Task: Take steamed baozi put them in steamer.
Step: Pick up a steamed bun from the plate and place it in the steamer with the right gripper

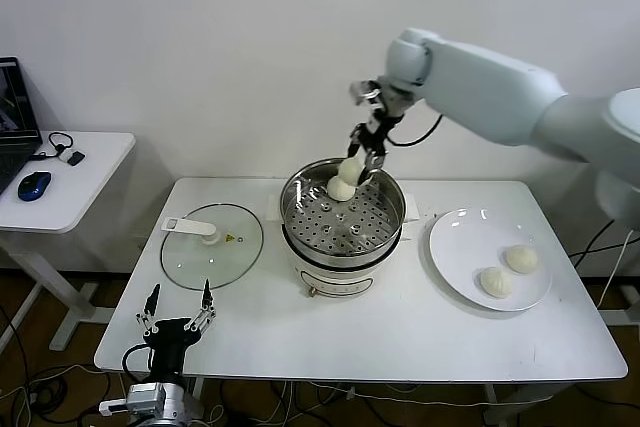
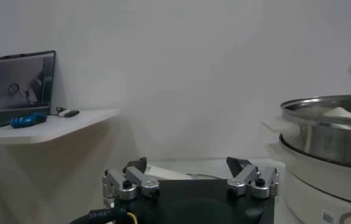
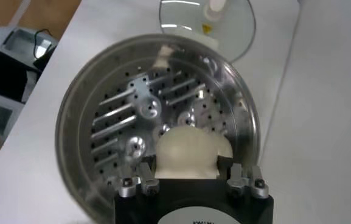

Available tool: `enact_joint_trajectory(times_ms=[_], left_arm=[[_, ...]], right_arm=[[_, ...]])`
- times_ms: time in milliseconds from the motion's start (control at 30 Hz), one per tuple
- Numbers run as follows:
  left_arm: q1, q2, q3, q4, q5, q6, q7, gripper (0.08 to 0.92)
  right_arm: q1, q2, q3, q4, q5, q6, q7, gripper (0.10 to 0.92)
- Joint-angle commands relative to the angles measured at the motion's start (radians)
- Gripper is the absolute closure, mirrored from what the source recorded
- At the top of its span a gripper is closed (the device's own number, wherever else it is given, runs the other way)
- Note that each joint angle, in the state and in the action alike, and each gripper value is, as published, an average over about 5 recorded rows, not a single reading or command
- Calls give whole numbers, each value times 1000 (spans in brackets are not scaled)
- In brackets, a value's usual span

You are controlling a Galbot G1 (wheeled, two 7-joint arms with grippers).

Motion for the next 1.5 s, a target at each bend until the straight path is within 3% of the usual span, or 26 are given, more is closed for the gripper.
enact_joint_trajectory(times_ms=[33,500,1100,1367,1500], left_arm=[[3,-2,-1,2,-3,-3,-1,177],[17,2,-10,3,-13,-12,0,177],[25,2,-12,8,-17,-20,1,177],[27,2,-18,6,-20,-20,1,177],[28,2,-18,6,-21,-20,1,177]], right_arm=[[-63,135,1,-61,2,-20,7,367],[-146,217,32,-187,-75,-5,5,355],[-180,230,49,-202,-117,1,8,350],[-184,222,57,-198,-129,12,12,225],[-171,199,56,-168,-118,13,9,204]])
